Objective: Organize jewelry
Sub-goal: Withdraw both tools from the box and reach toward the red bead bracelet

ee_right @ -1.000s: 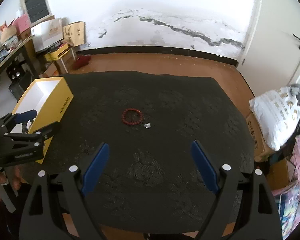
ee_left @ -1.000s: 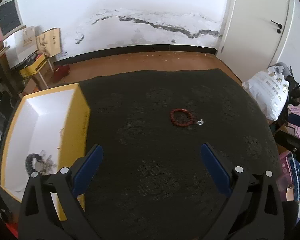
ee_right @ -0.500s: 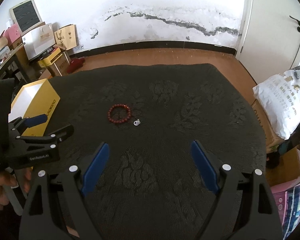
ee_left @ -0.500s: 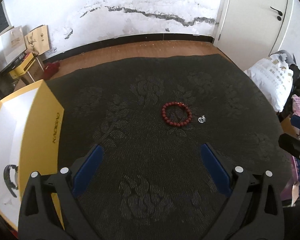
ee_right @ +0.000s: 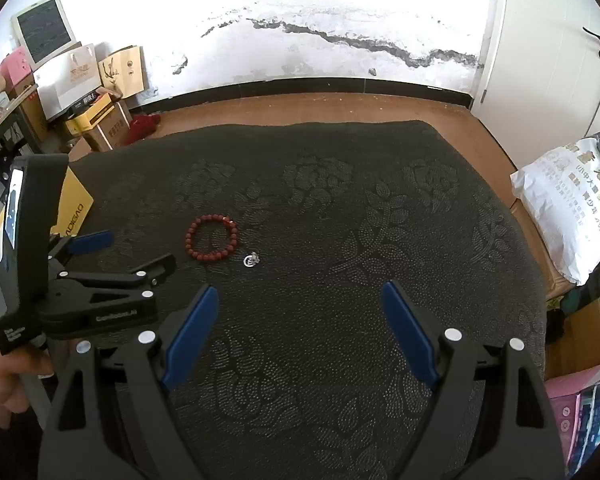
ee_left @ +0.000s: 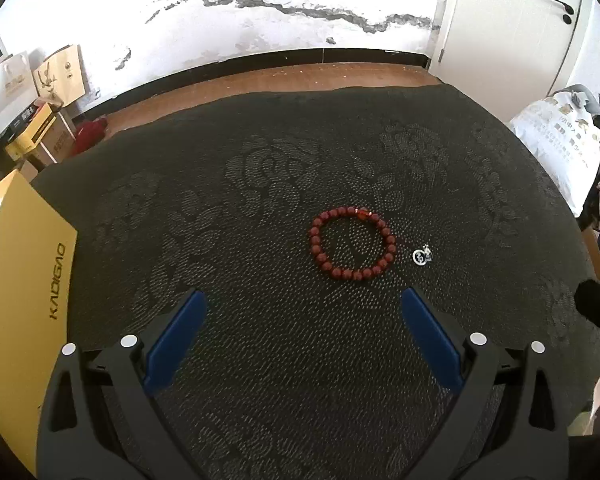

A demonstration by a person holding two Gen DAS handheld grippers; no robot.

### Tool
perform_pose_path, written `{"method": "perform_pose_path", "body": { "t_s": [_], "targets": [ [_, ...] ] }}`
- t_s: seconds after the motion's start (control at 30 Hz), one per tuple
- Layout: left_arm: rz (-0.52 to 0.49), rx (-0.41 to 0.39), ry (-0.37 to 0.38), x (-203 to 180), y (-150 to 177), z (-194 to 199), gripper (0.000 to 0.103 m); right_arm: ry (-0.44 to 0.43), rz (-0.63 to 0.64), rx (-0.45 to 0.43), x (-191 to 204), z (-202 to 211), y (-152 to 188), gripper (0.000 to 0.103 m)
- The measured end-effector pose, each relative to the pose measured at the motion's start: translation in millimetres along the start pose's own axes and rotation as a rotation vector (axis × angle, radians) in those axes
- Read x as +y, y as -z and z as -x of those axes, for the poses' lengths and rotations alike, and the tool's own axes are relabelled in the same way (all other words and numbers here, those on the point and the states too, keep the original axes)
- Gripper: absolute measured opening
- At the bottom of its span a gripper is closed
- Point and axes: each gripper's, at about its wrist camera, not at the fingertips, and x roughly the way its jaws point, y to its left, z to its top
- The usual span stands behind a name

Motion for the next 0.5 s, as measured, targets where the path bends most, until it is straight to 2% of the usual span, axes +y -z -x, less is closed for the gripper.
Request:
{"method": "perform_pose_path", "body": {
  "t_s": [0.5],
  "targets": [
    [0.011, 0.021, 0.018, -15, -11, -27, 0.096, -0.002, 0.001, 0.021, -5, -14, 7, 0.081]
  ]
}}
